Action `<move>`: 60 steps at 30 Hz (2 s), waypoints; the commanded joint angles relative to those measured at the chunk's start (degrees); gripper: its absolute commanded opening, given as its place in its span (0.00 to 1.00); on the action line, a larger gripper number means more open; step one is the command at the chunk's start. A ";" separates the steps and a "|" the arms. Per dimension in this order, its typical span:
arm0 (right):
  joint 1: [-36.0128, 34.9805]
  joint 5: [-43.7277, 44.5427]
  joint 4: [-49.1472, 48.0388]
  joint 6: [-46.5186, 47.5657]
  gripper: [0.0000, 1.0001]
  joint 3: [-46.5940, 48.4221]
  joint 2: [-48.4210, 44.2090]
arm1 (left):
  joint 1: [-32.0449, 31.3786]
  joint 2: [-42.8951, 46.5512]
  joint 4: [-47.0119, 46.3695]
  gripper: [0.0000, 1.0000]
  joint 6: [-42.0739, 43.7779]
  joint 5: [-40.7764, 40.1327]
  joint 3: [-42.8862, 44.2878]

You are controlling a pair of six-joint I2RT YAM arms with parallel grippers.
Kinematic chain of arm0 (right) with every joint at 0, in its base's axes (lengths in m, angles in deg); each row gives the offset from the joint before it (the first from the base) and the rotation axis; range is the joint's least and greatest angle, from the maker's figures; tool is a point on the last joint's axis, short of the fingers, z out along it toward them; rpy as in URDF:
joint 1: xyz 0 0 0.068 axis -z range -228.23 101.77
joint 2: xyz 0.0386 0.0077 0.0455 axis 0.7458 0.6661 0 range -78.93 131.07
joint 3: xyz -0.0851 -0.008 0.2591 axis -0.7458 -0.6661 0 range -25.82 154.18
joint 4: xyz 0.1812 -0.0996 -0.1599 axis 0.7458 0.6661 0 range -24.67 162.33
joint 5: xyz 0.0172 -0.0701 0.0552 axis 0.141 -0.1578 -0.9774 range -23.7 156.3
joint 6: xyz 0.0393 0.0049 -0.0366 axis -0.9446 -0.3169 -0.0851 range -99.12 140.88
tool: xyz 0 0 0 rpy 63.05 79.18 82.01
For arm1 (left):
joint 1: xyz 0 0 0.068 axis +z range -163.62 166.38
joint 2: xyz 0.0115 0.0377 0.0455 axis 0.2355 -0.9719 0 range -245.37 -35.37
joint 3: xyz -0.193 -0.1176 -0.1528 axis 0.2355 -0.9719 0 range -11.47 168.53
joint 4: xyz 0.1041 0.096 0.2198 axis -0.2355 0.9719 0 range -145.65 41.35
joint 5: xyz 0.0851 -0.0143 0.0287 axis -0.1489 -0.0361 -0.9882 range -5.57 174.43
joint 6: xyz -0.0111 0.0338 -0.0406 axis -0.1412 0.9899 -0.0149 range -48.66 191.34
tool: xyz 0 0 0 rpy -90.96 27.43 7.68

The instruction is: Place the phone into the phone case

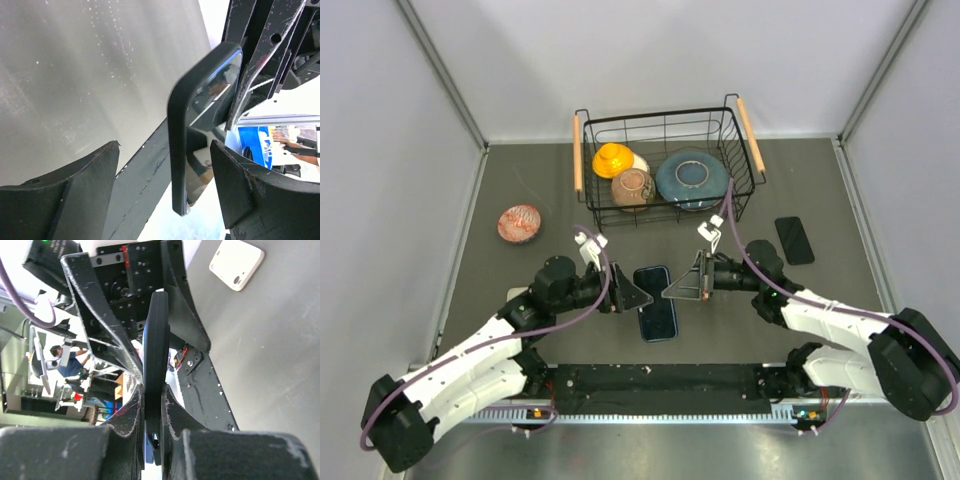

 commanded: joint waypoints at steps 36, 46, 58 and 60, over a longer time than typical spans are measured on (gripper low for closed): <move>2.03 -7.98 -36.94 -12.11 0.63 -9.99 13.88 | 9.99 -13.25 -36.61 0.00 -11.95 12.55 -3.13; 1.76 -6.76 -54.92 -20.39 0.45 -11.49 26.81 | 11.83 -14.48 -36.70 0.00 -11.42 12.82 -4.54; 1.85 -4.73 -55.01 -22.05 0.00 -10.96 23.74 | 12.27 -15.36 -24.23 0.00 -1.24 12.38 -1.03; 1.85 -4.12 -55.01 -23.28 0.00 -10.35 23.47 | 12.27 -15.79 -21.94 0.00 1.04 12.38 -0.58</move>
